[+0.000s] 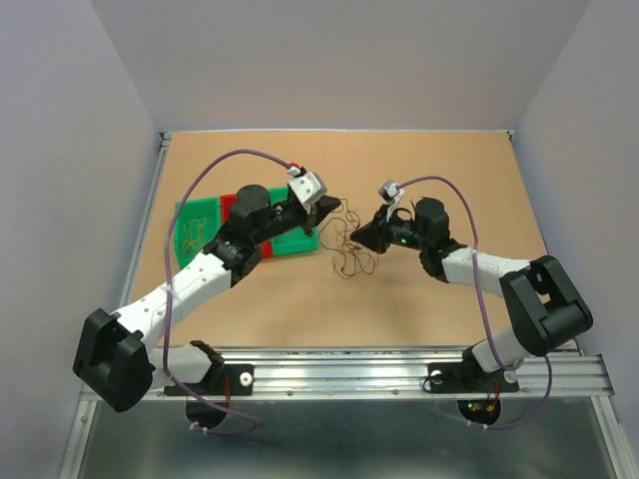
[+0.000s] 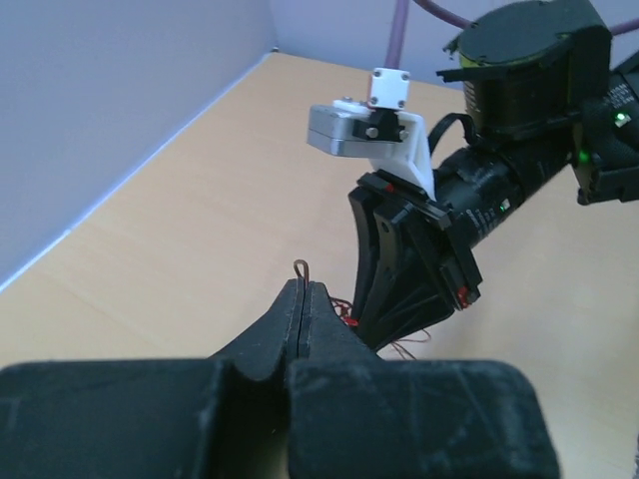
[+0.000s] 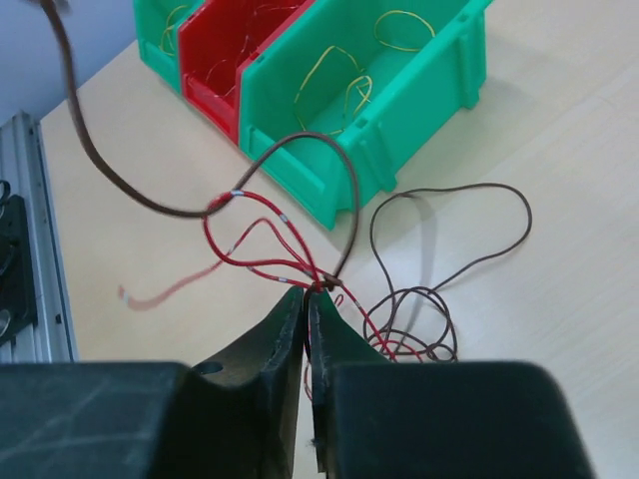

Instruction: Untangle the cables

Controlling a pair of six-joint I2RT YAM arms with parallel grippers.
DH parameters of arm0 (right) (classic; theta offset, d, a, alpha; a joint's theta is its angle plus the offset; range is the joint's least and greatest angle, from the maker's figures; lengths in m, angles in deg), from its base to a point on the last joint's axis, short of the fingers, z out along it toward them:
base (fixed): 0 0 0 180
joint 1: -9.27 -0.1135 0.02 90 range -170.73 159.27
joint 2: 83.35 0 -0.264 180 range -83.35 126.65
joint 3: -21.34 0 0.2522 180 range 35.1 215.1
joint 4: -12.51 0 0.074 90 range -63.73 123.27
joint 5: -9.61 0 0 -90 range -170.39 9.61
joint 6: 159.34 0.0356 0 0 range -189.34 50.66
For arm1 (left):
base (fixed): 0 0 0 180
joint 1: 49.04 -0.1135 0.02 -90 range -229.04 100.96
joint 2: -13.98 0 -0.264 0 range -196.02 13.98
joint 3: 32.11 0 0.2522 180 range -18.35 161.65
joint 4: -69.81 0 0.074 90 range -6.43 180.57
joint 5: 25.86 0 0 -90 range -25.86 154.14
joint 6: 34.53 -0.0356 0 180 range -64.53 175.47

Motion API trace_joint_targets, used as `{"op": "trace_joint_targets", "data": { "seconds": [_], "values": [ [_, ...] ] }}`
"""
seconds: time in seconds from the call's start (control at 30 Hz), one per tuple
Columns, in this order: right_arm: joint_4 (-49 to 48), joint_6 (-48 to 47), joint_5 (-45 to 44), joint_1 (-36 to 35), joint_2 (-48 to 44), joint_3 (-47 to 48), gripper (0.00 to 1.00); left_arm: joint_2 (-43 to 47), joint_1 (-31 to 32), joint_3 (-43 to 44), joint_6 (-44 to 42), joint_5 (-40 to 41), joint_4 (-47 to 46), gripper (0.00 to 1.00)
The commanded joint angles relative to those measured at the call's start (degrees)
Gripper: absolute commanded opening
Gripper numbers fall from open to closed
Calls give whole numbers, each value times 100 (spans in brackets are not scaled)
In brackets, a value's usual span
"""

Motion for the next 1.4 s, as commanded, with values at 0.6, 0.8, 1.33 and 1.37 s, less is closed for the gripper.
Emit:
{"op": "trace_joint_targets", "data": {
  "seconds": [0.6,0.8,1.33,1.37],
  "values": [
    [1692,-26,-2896,-38,-1203,170,38,1021,-226,-801,383,2228,-1122,0],
    [1648,-131,-2826,-30,-1107,205,65,1065,-226,-827,365,2175,-1148,0],
    [1112,-615,-374,-56,-721,188,72,1126,-243,-854,303,2720,-1148,0],
    [1112,-632,-373,-65,-677,205,72,1135,-252,-871,295,2720,-1140,0]
  ]
}}
